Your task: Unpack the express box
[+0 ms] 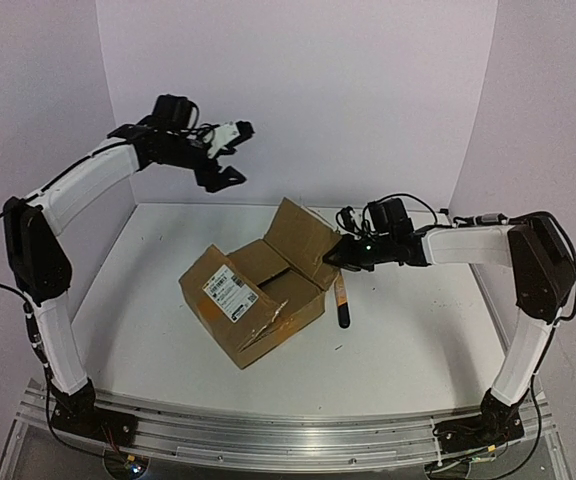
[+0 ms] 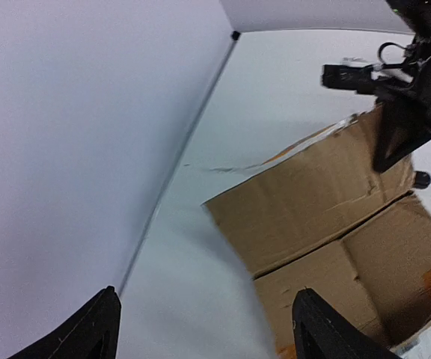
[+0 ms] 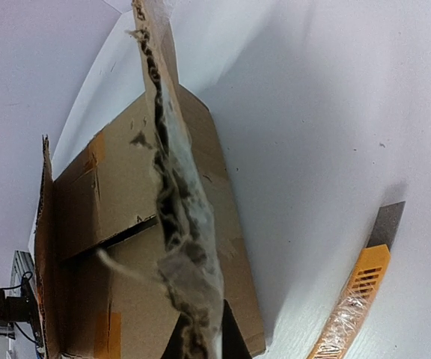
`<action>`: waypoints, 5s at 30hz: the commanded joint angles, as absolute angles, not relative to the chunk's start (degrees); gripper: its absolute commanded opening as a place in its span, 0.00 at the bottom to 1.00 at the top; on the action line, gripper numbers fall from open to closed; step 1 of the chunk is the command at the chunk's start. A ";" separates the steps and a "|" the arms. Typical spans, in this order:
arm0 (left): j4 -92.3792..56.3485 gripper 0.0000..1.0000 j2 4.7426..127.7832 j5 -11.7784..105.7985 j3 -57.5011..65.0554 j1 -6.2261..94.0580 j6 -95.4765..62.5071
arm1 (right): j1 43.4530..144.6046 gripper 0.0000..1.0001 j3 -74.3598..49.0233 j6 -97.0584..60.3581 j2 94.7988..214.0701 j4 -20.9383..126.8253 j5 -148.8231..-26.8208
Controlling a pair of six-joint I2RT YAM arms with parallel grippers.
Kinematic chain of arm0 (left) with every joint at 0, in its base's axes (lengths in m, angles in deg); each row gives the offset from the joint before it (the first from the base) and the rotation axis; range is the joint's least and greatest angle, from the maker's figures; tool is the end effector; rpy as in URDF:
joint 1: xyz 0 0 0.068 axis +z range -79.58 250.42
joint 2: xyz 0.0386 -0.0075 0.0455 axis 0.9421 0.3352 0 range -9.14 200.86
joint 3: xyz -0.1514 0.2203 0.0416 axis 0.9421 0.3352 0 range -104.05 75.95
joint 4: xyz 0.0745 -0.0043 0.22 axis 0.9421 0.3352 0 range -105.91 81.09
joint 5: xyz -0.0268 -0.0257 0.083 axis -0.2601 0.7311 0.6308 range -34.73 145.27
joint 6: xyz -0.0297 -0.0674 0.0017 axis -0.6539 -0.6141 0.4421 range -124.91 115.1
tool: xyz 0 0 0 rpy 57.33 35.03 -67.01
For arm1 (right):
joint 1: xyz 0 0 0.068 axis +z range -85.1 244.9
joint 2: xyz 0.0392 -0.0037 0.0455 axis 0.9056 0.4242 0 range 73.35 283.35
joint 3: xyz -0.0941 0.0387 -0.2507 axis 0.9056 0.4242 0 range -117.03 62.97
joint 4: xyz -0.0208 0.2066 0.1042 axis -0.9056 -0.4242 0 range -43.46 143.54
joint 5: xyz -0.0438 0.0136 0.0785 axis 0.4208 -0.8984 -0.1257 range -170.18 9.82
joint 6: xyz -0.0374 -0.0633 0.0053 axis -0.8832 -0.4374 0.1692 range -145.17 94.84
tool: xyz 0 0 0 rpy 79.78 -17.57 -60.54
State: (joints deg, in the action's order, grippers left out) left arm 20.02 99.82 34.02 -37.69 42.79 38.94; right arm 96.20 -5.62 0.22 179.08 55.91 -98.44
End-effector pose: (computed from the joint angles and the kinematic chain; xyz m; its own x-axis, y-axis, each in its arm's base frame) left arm 0.3666 -0.2171 0.3700 0.1579 0.6460 -0.7469 0.8282 0.3253 0.4564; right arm 0.3371 0.2276 0.2086 -0.7460 0.0228 -0.6656 -0.4355 0.7393 0.5135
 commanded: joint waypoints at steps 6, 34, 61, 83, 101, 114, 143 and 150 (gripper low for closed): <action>22.73 0.73 111.04 39.79 -33.99 34.12 32.75 | 97.54 0.01 -8.20 -1.51 180.32 55.38 -98.41; 64.65 0.84 102.48 45.23 -25.65 34.02 42.68 | 97.99 0.01 -9.26 -1.38 180.29 55.42 -87.51; -0.69 1.00 75.55 60.29 19.13 31.71 30.94 | 96.84 0.03 -17.00 -4.30 187.33 56.61 -98.56; -9.77 0.97 89.09 84.54 19.10 29.15 45.11 | 97.11 0.04 -15.92 -4.84 185.82 58.55 -100.59; 12.90 0.00 92.67 73.79 -7.57 40.59 30.86 | 93.40 0.28 -18.67 3.12 188.79 58.83 -96.66; 24.02 0.00 90.87 64.29 -19.73 40.88 14.87 | 95.20 0.53 -18.83 4.06 171.48 43.41 -71.87; 21.90 0.00 84.76 29.77 -6.50 48.94 -13.58 | 118.68 0.98 -70.99 -4.95 213.00 5.85 -52.81; 19.90 0.00 82.97 27.32 -3.31 50.90 -14.05 | 120.86 0.98 -77.17 -10.62 219.28 4.06 -48.83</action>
State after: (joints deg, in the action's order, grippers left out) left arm 24.95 86.48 32.29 -4.78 49.84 -12.73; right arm 119.87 -71.87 -6.39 216.59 7.31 -54.30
